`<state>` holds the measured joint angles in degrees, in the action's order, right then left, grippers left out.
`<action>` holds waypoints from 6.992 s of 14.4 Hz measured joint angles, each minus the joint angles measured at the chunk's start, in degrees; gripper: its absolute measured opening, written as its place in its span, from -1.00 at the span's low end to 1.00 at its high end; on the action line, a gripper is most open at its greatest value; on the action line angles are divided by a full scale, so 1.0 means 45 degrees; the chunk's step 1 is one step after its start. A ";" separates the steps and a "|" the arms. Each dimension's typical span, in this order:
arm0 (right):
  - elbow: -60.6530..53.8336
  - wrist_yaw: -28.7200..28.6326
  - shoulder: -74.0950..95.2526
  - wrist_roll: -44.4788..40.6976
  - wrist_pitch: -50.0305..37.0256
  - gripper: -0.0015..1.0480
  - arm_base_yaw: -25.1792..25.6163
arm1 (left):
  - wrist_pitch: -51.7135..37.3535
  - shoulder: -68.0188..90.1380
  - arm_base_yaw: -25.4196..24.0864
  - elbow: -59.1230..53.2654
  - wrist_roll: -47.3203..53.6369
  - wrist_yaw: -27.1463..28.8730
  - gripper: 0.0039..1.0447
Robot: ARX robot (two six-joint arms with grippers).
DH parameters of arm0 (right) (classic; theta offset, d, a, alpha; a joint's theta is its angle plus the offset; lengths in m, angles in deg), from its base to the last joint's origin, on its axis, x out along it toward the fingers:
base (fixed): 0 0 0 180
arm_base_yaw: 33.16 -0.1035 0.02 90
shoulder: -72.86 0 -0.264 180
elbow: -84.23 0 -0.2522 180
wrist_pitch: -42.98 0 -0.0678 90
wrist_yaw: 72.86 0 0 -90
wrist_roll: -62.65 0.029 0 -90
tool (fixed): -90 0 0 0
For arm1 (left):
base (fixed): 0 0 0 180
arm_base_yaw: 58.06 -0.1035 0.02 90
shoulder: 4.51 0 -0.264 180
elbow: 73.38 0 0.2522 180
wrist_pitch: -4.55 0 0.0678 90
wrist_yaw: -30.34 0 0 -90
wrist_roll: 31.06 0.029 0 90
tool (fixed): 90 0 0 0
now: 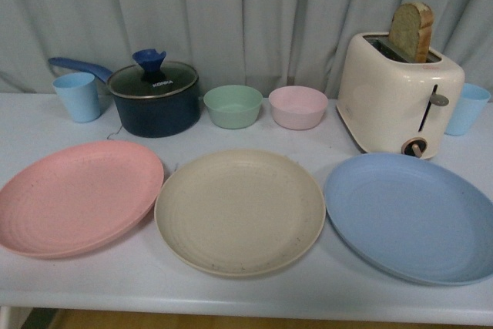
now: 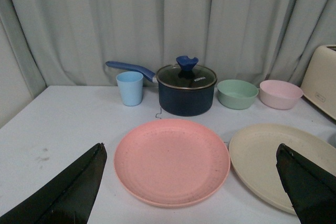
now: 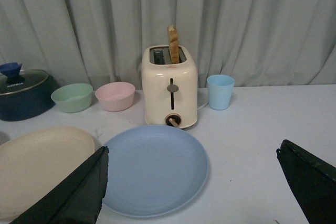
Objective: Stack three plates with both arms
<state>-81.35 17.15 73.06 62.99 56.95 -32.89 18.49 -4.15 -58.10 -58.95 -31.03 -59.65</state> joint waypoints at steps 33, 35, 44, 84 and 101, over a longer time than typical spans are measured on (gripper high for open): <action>0.0000 -0.0010 0.0000 -0.0010 -0.0005 0.87 0.0000 | -0.2409 1.6077 -0.2001 0.6659 -0.0068 -0.0248 0.88; 0.0000 -0.0010 0.0000 -0.0010 0.0000 0.87 0.0000 | -0.1423 1.8690 -0.1967 0.8480 0.1151 -0.0670 0.88; 0.0000 -0.0010 0.0000 -0.0010 0.0000 0.87 0.0000 | 0.0991 2.5228 -0.2735 1.4013 0.3196 -0.3084 0.88; 0.0000 -0.0010 0.0000 -0.0010 0.0000 0.87 0.0000 | 0.1549 2.3644 0.3070 1.4537 -0.0641 -0.0379 -0.95; 0.0000 -0.0015 0.0000 -0.0010 -0.0005 0.87 0.0000 | -0.6931 1.6840 0.4002 0.9107 0.0389 0.2822 0.74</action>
<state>-81.35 17.08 73.06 62.95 56.93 -32.89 -12.70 71.63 -40.09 -17.97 -29.28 -46.95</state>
